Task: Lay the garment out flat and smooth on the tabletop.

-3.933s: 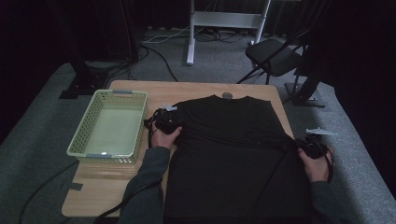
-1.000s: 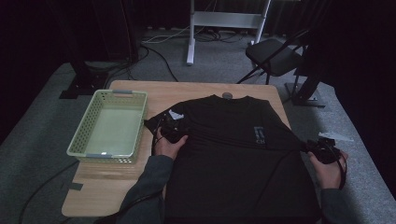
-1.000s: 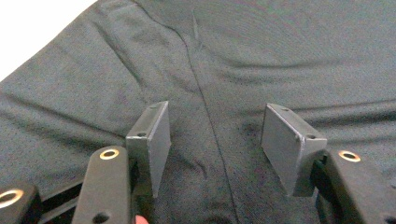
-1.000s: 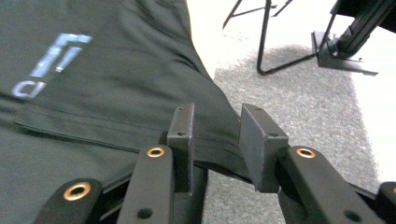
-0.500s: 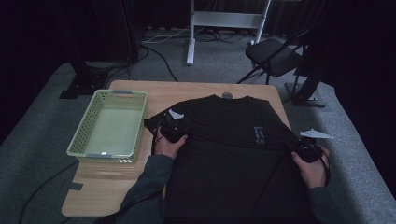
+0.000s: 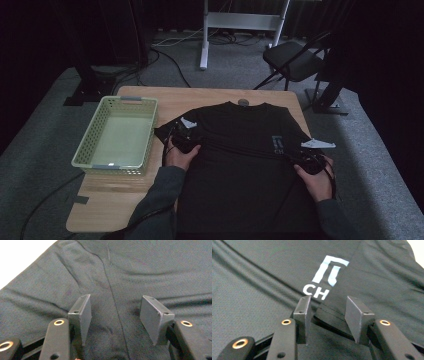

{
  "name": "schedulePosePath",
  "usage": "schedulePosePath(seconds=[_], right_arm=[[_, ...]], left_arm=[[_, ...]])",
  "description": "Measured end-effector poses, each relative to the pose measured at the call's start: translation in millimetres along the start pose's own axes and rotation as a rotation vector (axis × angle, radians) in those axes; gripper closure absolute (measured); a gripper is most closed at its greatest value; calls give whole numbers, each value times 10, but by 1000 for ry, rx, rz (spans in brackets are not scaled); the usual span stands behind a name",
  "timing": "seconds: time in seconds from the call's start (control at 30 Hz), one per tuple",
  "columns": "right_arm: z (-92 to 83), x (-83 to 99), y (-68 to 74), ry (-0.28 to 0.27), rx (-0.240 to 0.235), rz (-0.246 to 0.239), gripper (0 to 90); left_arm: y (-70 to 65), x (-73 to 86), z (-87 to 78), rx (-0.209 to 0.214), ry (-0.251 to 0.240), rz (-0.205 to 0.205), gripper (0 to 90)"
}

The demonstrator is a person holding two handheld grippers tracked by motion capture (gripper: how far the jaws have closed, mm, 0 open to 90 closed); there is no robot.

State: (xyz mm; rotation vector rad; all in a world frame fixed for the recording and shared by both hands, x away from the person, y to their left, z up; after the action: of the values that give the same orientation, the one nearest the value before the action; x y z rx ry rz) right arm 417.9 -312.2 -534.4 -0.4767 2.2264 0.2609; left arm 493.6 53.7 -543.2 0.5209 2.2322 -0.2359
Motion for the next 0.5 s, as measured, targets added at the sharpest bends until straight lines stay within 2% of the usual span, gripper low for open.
schedulePosePath(seconds=[0.1,0.23,0.4,0.5], right_arm=[[40,21,15,20,15,-21,552],[86,40,-1,31,22,-24,566],[77,34,-45,38,28,-17,675],[65,33,-74,31,18,15,732]], left_arm=[[0,2,-2,-1,0,1,439],[0,2,-2,-1,0,1,438],[-1,2,-2,-1,-1,1,438],[-1,2,-2,-1,-1,1,438]])
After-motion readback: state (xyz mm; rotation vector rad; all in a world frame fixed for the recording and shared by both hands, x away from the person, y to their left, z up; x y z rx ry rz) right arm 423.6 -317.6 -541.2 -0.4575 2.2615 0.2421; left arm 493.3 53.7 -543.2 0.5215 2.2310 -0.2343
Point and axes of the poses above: each handheld gripper's, and its own axes: z roughly forward along the jaws, x roughly out of its underside, y roughly to its left, the point moved 9 cm from there along z, roughly forward along the jaws, and after that the axes turned 2 degrees about -y, right-handed, at the moved point
